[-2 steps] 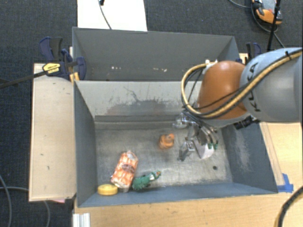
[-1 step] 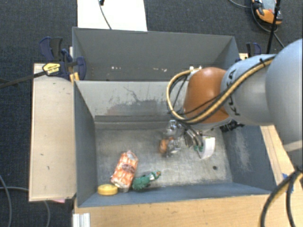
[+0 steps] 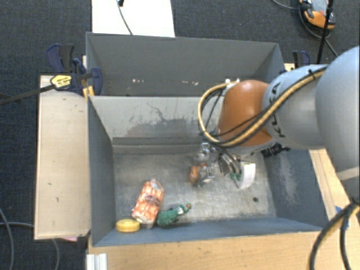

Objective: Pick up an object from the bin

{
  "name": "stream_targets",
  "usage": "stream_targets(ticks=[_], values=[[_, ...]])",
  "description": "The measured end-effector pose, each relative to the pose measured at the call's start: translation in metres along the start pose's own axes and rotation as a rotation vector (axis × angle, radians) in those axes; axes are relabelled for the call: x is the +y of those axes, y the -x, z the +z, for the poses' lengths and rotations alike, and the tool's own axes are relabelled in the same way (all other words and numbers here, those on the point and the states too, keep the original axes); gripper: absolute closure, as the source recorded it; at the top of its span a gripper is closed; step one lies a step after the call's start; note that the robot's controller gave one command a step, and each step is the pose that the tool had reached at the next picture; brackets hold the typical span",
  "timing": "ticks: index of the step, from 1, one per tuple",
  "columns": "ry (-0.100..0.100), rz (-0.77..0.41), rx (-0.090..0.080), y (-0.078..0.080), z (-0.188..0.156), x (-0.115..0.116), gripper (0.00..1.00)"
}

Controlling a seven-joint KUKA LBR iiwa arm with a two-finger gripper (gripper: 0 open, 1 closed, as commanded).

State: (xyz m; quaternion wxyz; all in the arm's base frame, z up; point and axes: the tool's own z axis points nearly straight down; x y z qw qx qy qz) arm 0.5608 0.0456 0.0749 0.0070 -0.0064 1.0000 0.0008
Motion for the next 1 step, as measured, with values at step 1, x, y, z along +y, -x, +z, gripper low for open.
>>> stream_targets(ticks=[1], values=[[-0.001,-0.078,0.006,-0.0084,-0.1527,-0.0001,1.00]])
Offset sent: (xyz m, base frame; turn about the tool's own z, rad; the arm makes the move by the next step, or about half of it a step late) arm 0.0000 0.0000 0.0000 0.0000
